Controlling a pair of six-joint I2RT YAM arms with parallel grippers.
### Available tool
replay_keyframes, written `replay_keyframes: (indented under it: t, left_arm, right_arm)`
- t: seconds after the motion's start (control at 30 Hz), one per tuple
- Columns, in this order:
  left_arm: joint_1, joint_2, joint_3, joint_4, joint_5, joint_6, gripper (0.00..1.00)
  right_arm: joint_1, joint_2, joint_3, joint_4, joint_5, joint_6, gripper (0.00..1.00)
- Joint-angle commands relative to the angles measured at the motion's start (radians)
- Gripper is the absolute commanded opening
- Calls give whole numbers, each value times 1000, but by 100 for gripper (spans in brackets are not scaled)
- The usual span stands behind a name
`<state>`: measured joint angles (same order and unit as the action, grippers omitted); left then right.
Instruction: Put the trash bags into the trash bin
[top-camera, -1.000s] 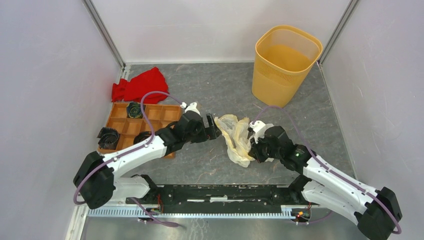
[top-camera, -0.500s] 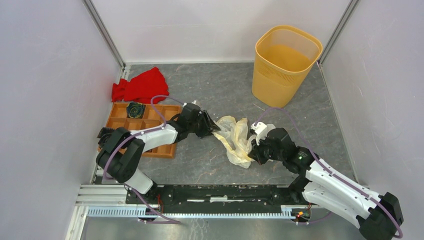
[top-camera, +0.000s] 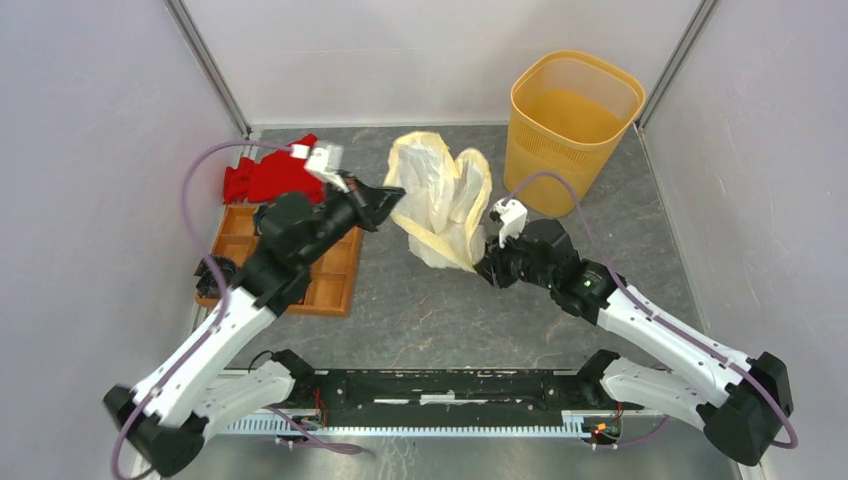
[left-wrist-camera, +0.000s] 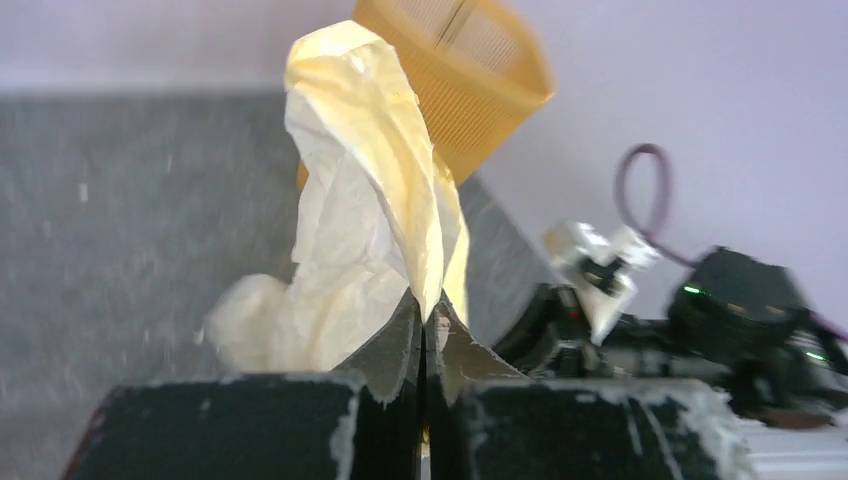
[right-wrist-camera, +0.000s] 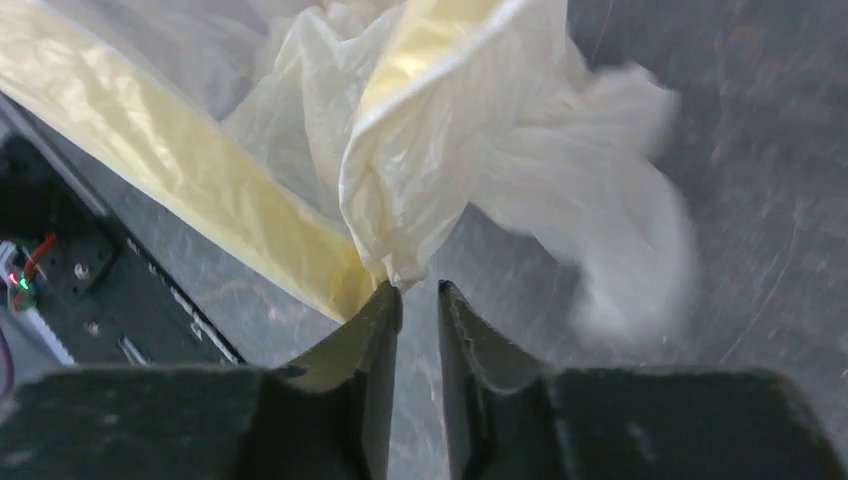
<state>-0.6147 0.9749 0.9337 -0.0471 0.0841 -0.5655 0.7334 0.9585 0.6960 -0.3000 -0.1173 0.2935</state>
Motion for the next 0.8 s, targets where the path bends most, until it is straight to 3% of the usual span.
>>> replay_keyframes:
  t: [0.0,0.1,0.17,0.3,0.4,0.6,0.77]
  left_arm:
    - [-2,-85,44,-18,23,178,2]
    - [-2,-79,-17,-20,74,138,2]
    - [-2,-70,-71,-13,82,93,2]
    - [-2,-75,-162,35,118,45,2]
    - [-2,-91,-188,42,126,46,2]
    - [-2,-140,-200,13,116,59,2]
    - [-2,-214,-230,9,127,21,2]
  right_arm:
    - [4,49,119,102,104,24,44]
    - [4,30,93,109,179,52,86]
    - [4,6,50,111,219,96,98]
    - [3,-44,-48,160,209,167,98]
    - [4,-32,-81,239,83,167,98]
    - [2,104,-121,477,-72,129,98]
    - [-4,235,-121,602,-44,193,98]
